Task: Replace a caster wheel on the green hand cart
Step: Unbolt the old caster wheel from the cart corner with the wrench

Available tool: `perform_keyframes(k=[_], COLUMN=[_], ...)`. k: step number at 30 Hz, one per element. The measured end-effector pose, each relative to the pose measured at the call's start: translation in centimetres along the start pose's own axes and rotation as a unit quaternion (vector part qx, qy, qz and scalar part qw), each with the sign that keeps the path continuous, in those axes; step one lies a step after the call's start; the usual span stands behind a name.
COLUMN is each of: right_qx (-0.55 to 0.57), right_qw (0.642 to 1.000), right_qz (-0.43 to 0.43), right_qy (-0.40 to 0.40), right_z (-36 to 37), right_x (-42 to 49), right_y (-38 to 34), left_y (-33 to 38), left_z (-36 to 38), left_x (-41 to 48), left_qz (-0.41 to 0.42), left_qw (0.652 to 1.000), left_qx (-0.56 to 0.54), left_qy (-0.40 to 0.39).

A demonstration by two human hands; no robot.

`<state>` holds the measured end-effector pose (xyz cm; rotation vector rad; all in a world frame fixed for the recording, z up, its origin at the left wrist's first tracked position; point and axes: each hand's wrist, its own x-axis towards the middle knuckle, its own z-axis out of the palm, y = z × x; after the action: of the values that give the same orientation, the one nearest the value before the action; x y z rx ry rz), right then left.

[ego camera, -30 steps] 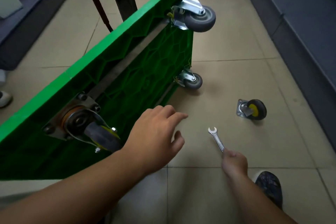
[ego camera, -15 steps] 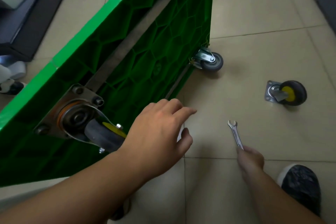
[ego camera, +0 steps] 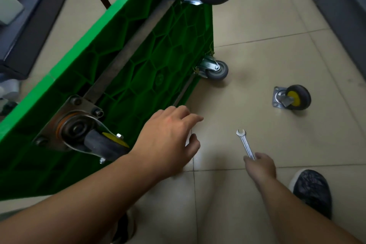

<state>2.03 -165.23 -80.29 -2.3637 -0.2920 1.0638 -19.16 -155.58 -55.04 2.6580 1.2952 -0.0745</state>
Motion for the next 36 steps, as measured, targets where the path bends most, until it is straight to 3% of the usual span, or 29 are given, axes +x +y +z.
perform_keyframes(k=[8, 17, 24, 31, 36], right_qx=[-0.008, 0.029, 0.046, 0.089, 0.134], right_qw=[0.984, 0.894, 0.862, 0.868, 0.873], right_qz=[-0.172, -0.395, -0.436, -0.427, -0.404], right_qy=[-0.051, -0.207, -0.254, -0.239, -0.238], right_z=[-1.7, 0.1, 3.9, 5.8, 6.0], right_x=[-5.2, -20.6, -25.7, -25.7, -25.3], right_y=[-9.7, -20.3, -21.1, -22.3, -23.2], left_y=[-1.0, -6.6, -12.4, -15.6, -15.4], left_z=[-4.3, -11.8, -14.7, -13.1, -11.7], left_x=[-2.3, -7.0, -11.0, -12.4, -11.1], left_qz=[0.002, 0.001, -0.079, -0.158, -0.155], left_qw=[0.998, 0.985, 0.964, 0.973, 0.974], left_qx=[-0.008, -0.104, -0.148, -0.15, -0.106], left_qy=[0.065, 0.14, 0.204, 0.077, 0.125])
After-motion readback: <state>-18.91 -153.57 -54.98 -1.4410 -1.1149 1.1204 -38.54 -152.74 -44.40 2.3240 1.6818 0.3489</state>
